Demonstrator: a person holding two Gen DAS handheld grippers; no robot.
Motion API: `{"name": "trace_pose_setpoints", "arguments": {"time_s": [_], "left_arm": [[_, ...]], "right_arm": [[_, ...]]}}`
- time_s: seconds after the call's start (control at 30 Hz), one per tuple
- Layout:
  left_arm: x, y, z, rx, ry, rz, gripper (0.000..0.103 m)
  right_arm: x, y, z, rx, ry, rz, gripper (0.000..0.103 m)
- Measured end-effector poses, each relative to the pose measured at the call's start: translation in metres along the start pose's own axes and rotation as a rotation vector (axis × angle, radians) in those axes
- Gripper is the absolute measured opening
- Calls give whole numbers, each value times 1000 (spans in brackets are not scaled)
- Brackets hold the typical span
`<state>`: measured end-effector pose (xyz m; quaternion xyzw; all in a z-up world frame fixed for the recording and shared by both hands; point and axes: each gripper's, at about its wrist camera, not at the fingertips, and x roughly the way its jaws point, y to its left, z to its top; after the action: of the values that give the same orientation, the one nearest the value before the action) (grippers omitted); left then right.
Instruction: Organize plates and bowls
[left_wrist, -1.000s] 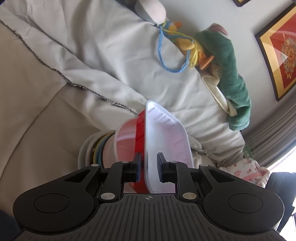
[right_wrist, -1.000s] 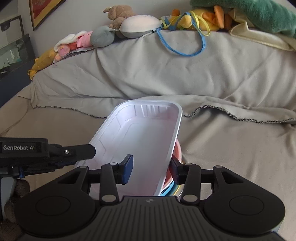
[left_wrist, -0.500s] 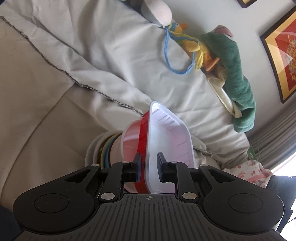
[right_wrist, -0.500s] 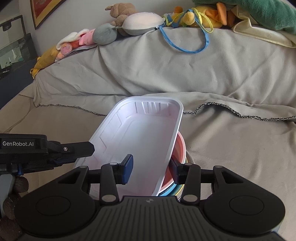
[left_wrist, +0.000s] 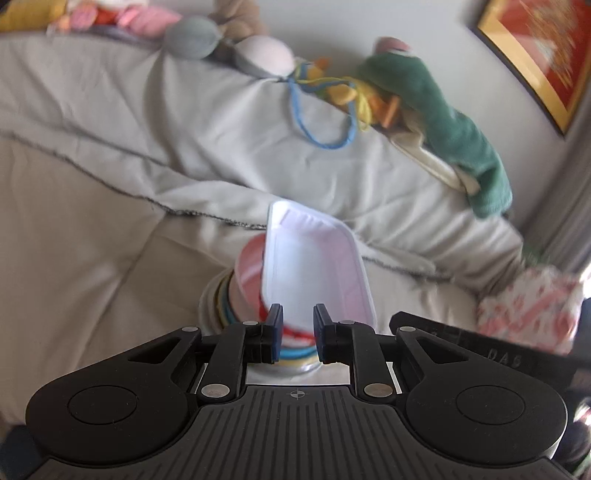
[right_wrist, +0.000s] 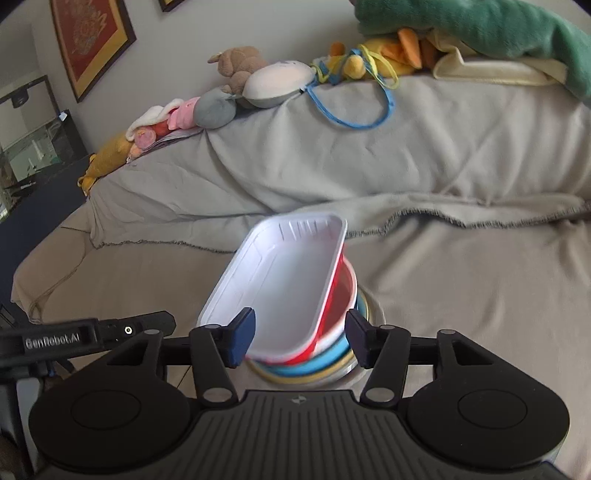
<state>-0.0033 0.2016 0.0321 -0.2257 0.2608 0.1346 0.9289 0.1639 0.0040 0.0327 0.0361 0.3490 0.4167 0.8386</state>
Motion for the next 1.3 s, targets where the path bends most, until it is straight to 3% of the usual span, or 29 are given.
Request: {"name": "trace_pose_setpoints", "arguments": {"time_s": [0.13,0.3,0.4,0.53,0.63,1.3], "left_arm": [[-21,-21,-39,109,8,80,20],[-39,-31,-82,113,80,82,17],[-47,-42,-96,159,64,105,17],[-53,-64,-105,265,25,169,17],[-50,-65,-103,246,52,124,15],[-57,-61,-101,215,61,98,15]], "right_arm": [[-20,3,-38,27,56,-13,58],[-38,7,-92,17,120,-62,61],[-44,8,-110,24,152,-80,62],[-57,14,-113,6,126,-83,62],[-63,17,-112,-8,105,-85,70],[-65,19,-113,-17,103,-109,70]]}}
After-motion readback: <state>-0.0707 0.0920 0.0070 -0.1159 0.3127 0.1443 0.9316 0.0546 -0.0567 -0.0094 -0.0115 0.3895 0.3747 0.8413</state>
